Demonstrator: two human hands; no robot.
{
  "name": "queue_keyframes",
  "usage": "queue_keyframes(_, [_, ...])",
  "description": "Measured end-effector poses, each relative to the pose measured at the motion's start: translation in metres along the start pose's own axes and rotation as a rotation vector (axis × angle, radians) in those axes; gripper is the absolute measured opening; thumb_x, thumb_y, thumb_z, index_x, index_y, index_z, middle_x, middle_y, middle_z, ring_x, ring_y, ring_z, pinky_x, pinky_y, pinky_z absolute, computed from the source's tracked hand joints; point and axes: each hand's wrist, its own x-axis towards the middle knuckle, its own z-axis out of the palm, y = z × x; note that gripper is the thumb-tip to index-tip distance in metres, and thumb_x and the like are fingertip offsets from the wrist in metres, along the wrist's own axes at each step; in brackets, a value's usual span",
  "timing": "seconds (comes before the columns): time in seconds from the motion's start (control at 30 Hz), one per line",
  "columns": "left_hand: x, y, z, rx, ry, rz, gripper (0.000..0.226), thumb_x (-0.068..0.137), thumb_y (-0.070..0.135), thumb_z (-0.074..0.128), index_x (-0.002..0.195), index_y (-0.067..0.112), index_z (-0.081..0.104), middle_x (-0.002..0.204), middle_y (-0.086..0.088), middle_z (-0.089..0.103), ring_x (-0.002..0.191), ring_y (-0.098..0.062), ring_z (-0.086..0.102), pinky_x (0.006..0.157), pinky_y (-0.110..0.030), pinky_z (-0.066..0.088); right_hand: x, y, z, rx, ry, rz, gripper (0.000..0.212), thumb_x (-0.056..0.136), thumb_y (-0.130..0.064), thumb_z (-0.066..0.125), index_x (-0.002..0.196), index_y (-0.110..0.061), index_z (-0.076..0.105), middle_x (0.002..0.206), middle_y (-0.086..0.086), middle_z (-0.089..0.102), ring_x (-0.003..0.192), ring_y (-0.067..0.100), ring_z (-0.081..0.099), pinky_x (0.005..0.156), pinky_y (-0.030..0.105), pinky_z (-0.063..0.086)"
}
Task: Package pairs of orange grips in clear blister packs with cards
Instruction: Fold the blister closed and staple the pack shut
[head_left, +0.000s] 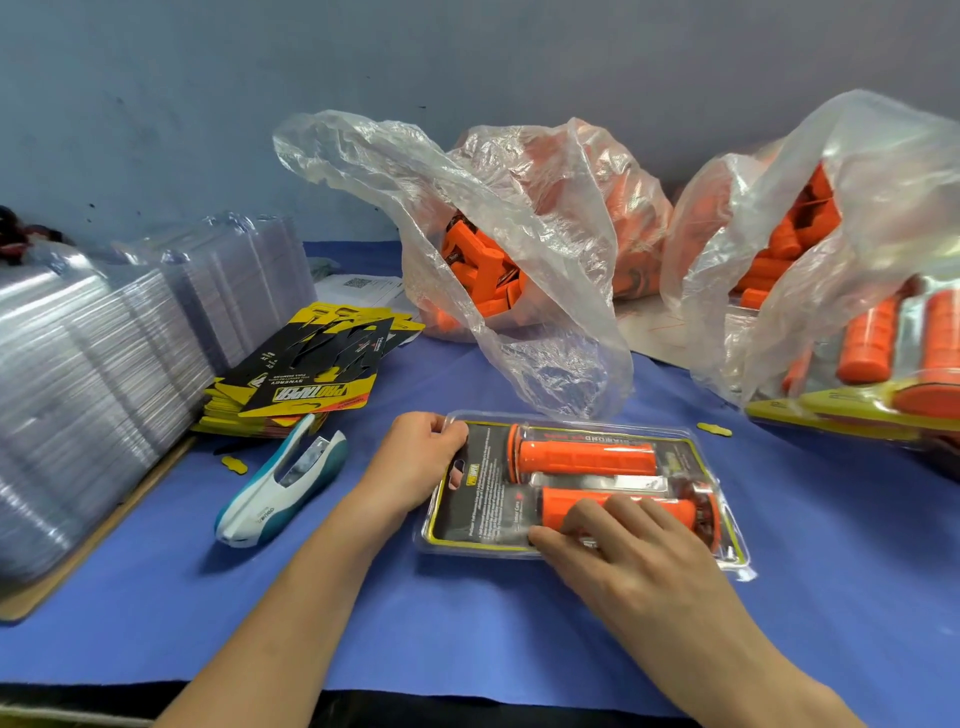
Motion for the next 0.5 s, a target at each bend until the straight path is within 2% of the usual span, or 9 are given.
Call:
queue_keyframes(0.07, [-0.003, 0.001, -0.003, 0.064, 0.059, 0.026, 0.038, 0.099, 0.03, 0.049, 0.083, 0.0, 0.065, 0.077, -0.015, 0.073, 0.05, -0.007, 0.059, 0.062, -0.034, 0.046, 0.001, 0.001, -0.001, 0.013, 0.01, 0.004, 0.028, 0.088, -0.012, 0.052, 0.107, -0.022, 0.071, 0.086, -0.002, 0.058, 0.069, 0.023, 0.054, 0.06, 0.035, 0.049])
queue_keyframes(0.1, [-0.006, 0.001, -0.007, 0.119, 0.127, 0.052, 0.035, 0.099, 0.032, 0.049, 0.087, 0.003, 0.065, 0.083, -0.014, 0.074, 0.058, -0.007, 0.062, 0.065, -0.034, 0.046, 0.002, 0.003, -0.002, 0.026, 0.016, 0.017, 0.03, 0.087, -0.013, 0.051, 0.108, -0.023, 0.071, 0.086, -0.002, 0.058, 0.069, 0.022, 0.053, 0.06, 0.035, 0.048])
queue_keyframes(0.17, [-0.014, -0.001, -0.021, 0.216, 0.301, 0.138, 0.024, 0.1, 0.033, 0.047, 0.095, 0.016, 0.062, 0.092, -0.007, 0.073, 0.082, -0.024, 0.066, 0.073, -0.035, 0.049, 0.004, 0.004, -0.003, 0.031, 0.027, 0.04, 0.032, 0.086, -0.013, 0.05, 0.108, -0.024, 0.07, 0.087, -0.003, 0.058, 0.07, 0.022, 0.052, 0.06, 0.034, 0.048])
queue_keyframes(0.2, [-0.019, -0.004, -0.03, 0.279, 0.4, 0.189, 0.02, 0.1, 0.032, 0.047, 0.097, 0.019, 0.061, 0.093, -0.006, 0.072, 0.087, -0.031, 0.064, 0.073, -0.037, 0.048, 0.005, 0.004, -0.003, 0.029, 0.033, 0.046, 0.031, 0.087, -0.013, 0.05, 0.108, -0.024, 0.07, 0.087, -0.003, 0.058, 0.07, 0.022, 0.052, 0.06, 0.034, 0.048])
queue_keyframes(0.3, [-0.032, -0.018, -0.057, 0.543, 0.607, 0.266, 0.018, 0.096, 0.026, 0.053, 0.101, 0.013, 0.064, 0.1, -0.017, 0.067, 0.093, -0.04, 0.058, 0.075, -0.044, 0.044, 0.005, 0.003, -0.002, 0.035, 0.046, 0.052, 0.028, 0.088, -0.014, 0.052, 0.107, -0.023, 0.07, 0.089, -0.003, 0.058, 0.07, 0.022, 0.053, 0.058, 0.036, 0.049])
queue_keyframes(0.37, [-0.04, -0.031, -0.068, 0.712, 0.601, 0.163, 0.028, 0.093, 0.032, 0.059, 0.111, 0.011, 0.062, 0.109, -0.021, 0.061, 0.101, -0.043, 0.054, 0.081, -0.05, 0.044, 0.004, 0.002, -0.001, 0.038, 0.049, 0.053, 0.024, 0.087, -0.015, 0.057, 0.107, -0.023, 0.07, 0.089, -0.003, 0.059, 0.07, 0.022, 0.053, 0.058, 0.035, 0.049])
queue_keyframes(0.5, [-0.052, -0.049, -0.073, 0.875, 0.385, -0.006, 0.056, 0.091, 0.049, 0.058, 0.135, 0.017, 0.043, 0.123, -0.015, 0.054, 0.114, -0.038, 0.052, 0.087, -0.048, 0.044, 0.002, -0.001, -0.001, 0.037, 0.047, 0.066, 0.025, 0.084, -0.015, 0.066, 0.106, -0.024, 0.07, 0.089, -0.002, 0.06, 0.069, 0.022, 0.053, 0.059, 0.035, 0.048])
